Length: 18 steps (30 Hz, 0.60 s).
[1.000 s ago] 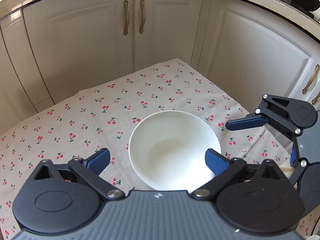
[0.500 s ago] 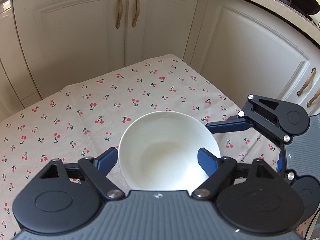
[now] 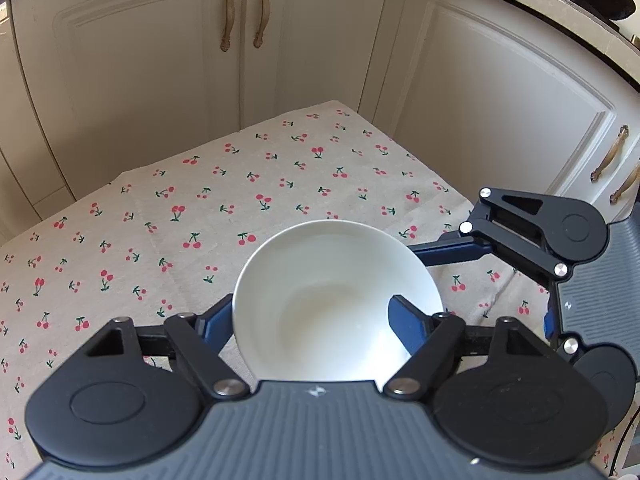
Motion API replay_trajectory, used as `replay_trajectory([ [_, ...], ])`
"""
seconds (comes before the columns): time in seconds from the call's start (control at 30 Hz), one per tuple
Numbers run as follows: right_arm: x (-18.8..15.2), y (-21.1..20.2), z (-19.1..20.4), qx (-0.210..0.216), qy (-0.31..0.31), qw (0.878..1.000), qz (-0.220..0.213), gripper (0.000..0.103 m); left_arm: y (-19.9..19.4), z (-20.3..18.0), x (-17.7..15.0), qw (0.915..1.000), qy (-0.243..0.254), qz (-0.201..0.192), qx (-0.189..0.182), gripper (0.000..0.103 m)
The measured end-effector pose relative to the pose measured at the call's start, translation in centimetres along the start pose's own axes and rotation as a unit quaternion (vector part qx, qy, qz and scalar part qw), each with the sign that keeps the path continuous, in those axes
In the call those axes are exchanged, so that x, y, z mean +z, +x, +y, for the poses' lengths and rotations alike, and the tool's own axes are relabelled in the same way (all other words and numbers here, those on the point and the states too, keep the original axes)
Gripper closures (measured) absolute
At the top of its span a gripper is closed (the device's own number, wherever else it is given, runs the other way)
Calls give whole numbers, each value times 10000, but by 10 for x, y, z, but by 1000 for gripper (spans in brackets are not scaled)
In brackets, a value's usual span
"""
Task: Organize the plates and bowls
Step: 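Lift the stacked bowls with both tools and carry them toward the plate stack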
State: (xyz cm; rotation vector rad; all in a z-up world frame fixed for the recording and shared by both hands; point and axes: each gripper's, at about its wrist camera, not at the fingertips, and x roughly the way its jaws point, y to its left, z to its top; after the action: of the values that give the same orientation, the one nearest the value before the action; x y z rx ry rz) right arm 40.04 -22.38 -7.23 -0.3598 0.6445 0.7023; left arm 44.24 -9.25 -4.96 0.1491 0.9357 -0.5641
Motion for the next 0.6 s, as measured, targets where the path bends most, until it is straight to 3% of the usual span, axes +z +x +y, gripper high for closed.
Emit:
replay_trajectory([
  [0.27, 2, -13, 7, 16, 78, 10000, 48, 12, -16, -9, -6, 10000, 53, -11, -82, 24],
  [0.6, 10, -67, 40, -11, -27, 9999, 104, 12, -72, -47, -25, 9996, 115, -165, -185, 24],
])
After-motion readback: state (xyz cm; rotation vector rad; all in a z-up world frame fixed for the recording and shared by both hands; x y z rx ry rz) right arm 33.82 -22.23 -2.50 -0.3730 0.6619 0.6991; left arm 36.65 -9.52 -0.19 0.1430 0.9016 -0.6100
